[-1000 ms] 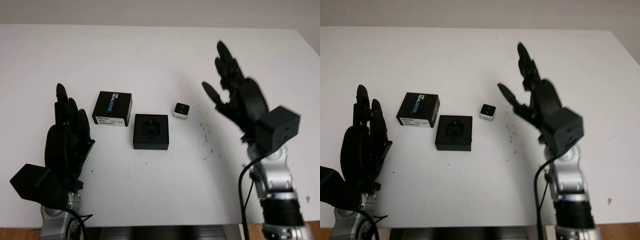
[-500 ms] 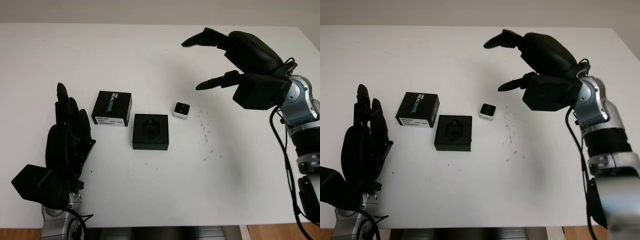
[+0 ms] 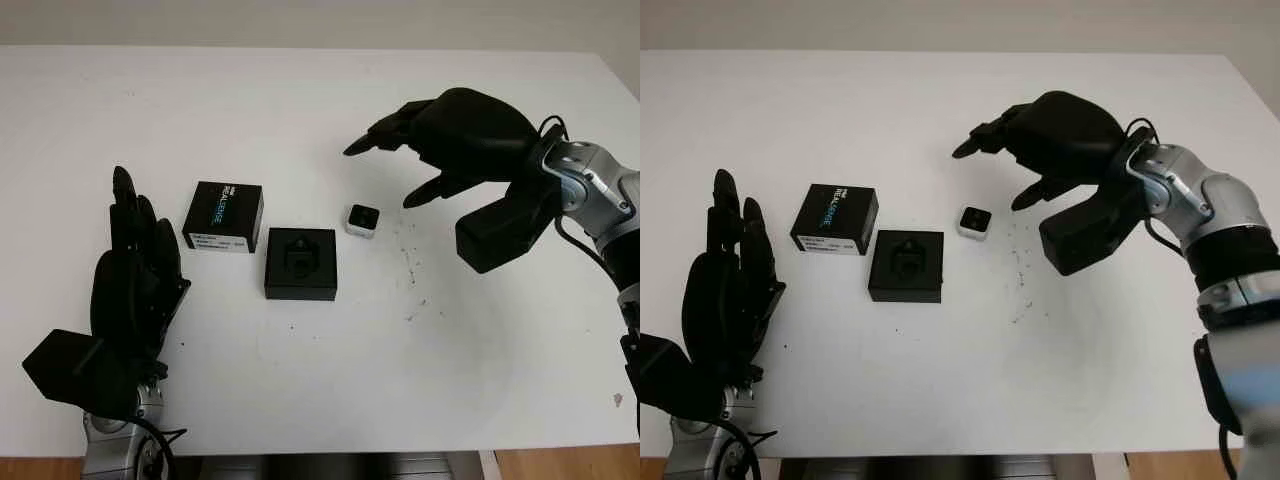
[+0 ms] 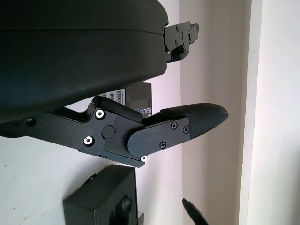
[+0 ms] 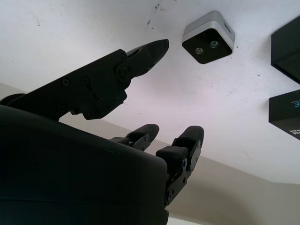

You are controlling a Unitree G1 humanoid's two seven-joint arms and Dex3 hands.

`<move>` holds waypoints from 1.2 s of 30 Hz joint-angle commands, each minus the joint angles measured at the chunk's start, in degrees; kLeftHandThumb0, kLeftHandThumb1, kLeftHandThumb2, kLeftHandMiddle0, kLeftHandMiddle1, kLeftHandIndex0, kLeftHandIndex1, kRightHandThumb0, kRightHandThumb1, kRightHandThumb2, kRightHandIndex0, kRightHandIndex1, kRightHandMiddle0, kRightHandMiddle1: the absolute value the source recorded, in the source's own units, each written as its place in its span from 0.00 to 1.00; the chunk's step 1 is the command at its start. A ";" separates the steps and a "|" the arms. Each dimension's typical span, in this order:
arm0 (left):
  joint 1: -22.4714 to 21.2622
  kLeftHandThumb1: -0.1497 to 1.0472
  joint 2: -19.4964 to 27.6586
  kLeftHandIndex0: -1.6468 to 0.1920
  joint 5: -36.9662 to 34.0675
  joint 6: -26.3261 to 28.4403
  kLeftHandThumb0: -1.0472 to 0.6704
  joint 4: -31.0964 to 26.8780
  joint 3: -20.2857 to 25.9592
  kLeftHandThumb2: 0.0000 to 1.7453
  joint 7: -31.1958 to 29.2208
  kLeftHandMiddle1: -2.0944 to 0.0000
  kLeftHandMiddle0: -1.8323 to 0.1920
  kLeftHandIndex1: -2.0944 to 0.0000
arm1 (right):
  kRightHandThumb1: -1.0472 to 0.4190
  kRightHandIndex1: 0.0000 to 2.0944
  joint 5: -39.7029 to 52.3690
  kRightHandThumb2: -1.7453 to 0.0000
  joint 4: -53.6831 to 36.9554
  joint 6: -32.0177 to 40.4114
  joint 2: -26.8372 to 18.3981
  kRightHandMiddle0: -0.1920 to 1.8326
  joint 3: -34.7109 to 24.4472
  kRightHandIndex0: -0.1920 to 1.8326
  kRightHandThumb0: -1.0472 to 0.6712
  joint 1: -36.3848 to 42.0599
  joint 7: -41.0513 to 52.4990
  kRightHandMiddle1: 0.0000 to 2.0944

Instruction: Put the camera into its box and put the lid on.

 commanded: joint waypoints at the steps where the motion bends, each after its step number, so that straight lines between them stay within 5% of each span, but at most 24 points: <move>1: -0.08 1.00 0.00 1.00 0.01 -0.31 0.23 0.07 -0.05 0.39 -0.12 1.00 1.00 1.00 | 0.18 0.10 -0.84 0.97 0.31 -0.82 -0.86 0.30 0.68 0.32 0.51 -1.21 -1.10 0.14; 15: 0.27 1.00 -0.15 1.00 -0.25 0.39 0.23 -0.40 0.31 0.39 0.22 1.00 1.00 1.00 | 0.17 0.11 -0.32 0.97 5.49 -3.06 3.10 0.33 2.77 0.35 0.48 -1.50 -4.29 0.13; 36: 0.52 1.00 -0.06 1.00 -0.46 0.00 0.23 -0.28 0.19 0.39 -0.13 1.00 1.00 1.00 | 0.18 0.14 -6.25 0.97 11.90 -5.32 2.77 0.37 8.56 0.38 0.47 -3.90 -12.88 0.14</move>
